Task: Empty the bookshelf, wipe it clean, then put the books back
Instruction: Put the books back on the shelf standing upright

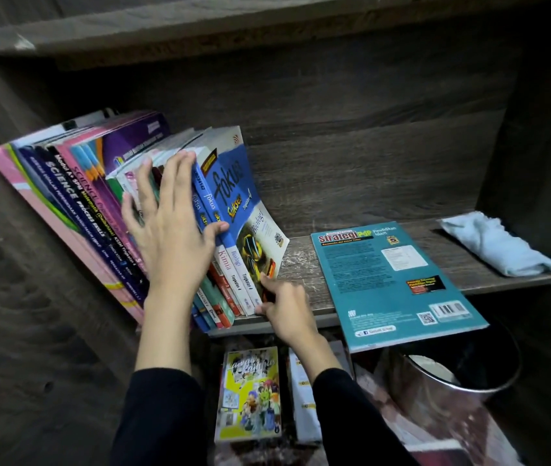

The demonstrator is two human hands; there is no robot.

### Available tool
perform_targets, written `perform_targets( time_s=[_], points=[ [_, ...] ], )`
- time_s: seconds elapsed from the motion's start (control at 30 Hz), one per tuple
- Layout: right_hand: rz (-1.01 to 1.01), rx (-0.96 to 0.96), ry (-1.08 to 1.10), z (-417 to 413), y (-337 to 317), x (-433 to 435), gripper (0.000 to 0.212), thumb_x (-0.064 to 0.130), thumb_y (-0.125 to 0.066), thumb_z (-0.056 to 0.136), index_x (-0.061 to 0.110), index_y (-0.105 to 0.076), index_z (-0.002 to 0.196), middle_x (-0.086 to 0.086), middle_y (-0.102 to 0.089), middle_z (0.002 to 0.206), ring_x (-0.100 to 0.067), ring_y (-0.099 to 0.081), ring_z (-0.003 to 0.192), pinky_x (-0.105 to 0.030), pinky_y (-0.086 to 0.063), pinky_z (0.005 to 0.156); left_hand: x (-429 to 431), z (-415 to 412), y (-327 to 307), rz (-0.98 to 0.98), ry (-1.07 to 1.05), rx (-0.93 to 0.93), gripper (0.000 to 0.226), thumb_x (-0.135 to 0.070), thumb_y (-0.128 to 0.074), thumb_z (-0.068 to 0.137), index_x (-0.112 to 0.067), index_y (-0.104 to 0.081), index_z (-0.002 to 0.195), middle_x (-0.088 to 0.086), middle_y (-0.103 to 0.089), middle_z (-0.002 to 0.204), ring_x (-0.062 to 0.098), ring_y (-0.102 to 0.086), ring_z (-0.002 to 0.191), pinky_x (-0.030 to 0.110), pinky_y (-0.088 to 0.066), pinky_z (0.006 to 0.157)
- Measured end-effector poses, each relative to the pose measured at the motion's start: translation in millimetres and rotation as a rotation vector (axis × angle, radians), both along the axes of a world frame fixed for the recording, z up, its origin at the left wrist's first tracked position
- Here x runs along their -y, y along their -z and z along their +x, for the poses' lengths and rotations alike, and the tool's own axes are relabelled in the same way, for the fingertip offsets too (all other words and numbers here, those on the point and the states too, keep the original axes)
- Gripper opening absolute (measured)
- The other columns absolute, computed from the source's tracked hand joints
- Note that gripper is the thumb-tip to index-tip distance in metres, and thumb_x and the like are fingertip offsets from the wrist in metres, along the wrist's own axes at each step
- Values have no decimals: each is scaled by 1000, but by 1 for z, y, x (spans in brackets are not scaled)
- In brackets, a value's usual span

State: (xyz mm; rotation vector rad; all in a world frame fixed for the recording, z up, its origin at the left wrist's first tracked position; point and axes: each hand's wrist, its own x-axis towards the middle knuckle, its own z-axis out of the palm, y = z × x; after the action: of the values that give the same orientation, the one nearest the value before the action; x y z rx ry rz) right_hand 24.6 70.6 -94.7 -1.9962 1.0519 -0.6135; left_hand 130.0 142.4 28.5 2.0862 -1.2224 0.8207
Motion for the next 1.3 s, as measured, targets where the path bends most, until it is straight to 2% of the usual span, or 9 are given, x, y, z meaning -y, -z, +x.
perform_targets(
  time_s=[0.3,0.4,0.5,0.57,0.67,0.87,1.1,1.2,1.3],
  points=[
    [56,-16,-108,-16,-15,11,60,12,-69,85,24,-47,139,-6,-58,131,-23,-62,107,-22,-47,84,4,-19,-1,-26,38,-103,88,-24,-64,86,-22,-5,151,-8,1,159,19,17,143,41,12,112],
    [-12,80,12,-43,-32,23,41,11,-63,89,20,-60,129,-6,-66,112,-15,-65,88,-15,-44,66,9,-37,5,-239,116,-189,66,-19,-54,93,-20,-21,150,-7,-11,158,20,4,146,37,8,114],
    [-173,67,245,-82,-39,41,32,17,-58,92,21,-63,124,-5,-66,114,-23,-62,97,-26,-45,80,18,-69,16,-348,133,-291,49,-18,-49,93,-20,-40,141,-6,-32,151,21,-16,145,40,0,117],
    [-258,35,386,-111,-40,53,30,18,-58,92,20,-64,122,-9,-66,119,-30,-60,106,-31,-44,85,24,-90,24,-223,149,-414,42,-22,-48,93,-18,-48,135,0,-45,143,23,-35,136,45,-19,116],
    [-260,-14,632,-152,-36,64,30,21,-58,91,11,-65,119,-21,-65,114,-37,-58,108,-38,-44,84,34,-111,46,144,158,-730,35,-29,-47,95,-12,-56,124,14,-60,124,32,-53,116,36,-41,95],
    [51,-163,784,-199,-13,77,53,39,-58,92,1,-48,128,-24,-52,131,-40,-50,120,-42,-43,92,49,-136,95,584,144,-1092,53,-41,-43,98,3,-53,124,24,-52,131,35,-49,122,32,-41,93],
    [273,-6,738,-212,-9,87,55,42,-70,83,-1,-57,115,-24,-61,119,-38,-59,108,-35,-46,83,59,-126,111,386,238,-1440,43,-41,-58,90,-3,-58,110,15,-61,113,31,-61,105,45,-53,87],
    [606,397,598,-215,-10,86,41,30,-76,79,0,-61,101,-21,-71,87,-29,-70,66,-37,-58,58,56,-118,110,365,305,-1553,41,-31,-59,92,0,-57,120,15,-65,115,28,-63,104,46,-51,92],
    [883,412,325,-209,-8,74,38,21,-70,81,-3,-62,110,-18,-72,78,-24,-69,56,-33,-56,47,52,-112,107,318,376,-1693,28,-19,-49,98,-3,-52,121,15,-63,116,29,-64,96,47,-58,74]
  ],
)
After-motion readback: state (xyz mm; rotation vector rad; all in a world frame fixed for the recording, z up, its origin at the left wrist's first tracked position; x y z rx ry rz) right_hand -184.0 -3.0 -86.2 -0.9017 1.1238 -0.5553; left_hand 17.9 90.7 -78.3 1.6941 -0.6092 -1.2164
